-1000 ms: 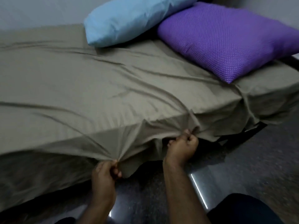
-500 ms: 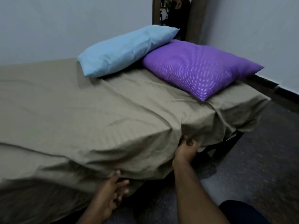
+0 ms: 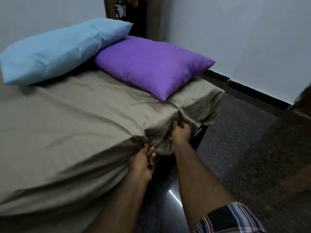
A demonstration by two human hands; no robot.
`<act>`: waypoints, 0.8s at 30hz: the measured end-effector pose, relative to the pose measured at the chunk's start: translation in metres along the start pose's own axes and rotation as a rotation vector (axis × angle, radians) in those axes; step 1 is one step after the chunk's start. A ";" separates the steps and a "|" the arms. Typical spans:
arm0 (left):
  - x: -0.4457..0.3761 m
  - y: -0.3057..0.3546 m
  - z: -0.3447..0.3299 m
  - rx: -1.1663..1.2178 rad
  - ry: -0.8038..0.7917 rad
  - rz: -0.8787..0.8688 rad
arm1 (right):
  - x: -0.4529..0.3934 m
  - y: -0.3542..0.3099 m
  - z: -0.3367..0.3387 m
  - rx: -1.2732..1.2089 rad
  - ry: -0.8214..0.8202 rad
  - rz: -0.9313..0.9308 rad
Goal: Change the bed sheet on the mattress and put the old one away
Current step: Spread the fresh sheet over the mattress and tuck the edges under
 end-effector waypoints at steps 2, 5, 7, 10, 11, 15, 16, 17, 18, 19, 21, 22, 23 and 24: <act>-0.006 -0.003 0.001 0.046 0.064 -0.047 | -0.012 0.002 -0.002 0.063 -0.006 0.011; -0.012 -0.013 0.008 -0.106 0.188 -0.141 | 0.006 -0.042 0.020 0.173 0.000 0.066; -0.016 -0.031 0.006 -0.209 0.209 -0.096 | 0.005 -0.025 0.045 0.264 0.000 -0.002; -0.018 -0.048 0.000 -0.280 0.178 -0.004 | 0.016 0.007 0.088 0.368 0.076 -0.108; -0.019 -0.048 0.000 -0.301 0.173 0.001 | 0.015 0.004 0.090 0.339 0.100 -0.066; -0.015 -0.040 -0.002 -0.422 0.132 0.023 | -0.007 -0.025 0.038 0.179 -0.035 0.116; -0.012 -0.040 -0.010 -0.474 0.097 0.043 | -0.014 -0.026 0.029 0.190 -0.051 0.137; -0.009 -0.041 -0.022 -0.527 0.049 0.062 | -0.019 -0.026 0.025 0.218 -0.041 0.136; -0.007 -0.040 -0.037 -0.567 -0.002 0.072 | -0.024 -0.024 0.026 0.242 -0.019 0.131; -0.006 -0.037 -0.051 -0.579 -0.038 0.074 | -0.026 -0.022 0.030 0.268 0.004 0.120; -0.012 -0.026 -0.071 -0.490 -0.051 0.086 | -0.027 -0.020 0.045 0.273 0.055 0.091; -0.019 -0.021 -0.078 -0.415 -0.044 0.096 | -0.028 -0.015 0.057 0.277 0.089 0.076; -0.027 -0.018 -0.084 -0.339 -0.039 0.106 | -0.029 -0.013 0.071 0.299 0.116 0.070; -0.036 -0.015 -0.090 -0.262 -0.037 0.113 | -0.029 -0.010 0.083 0.331 0.130 0.076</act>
Point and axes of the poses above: each hand's wrist, its own x-axis away from the middle knuckle, its own z-axis out of the back of the hand, y = z × x, the point moved 9 cm from there along -x, towards the middle knuckle, and after that the axes turned 13 degrees about z, right-handed, at the moved point
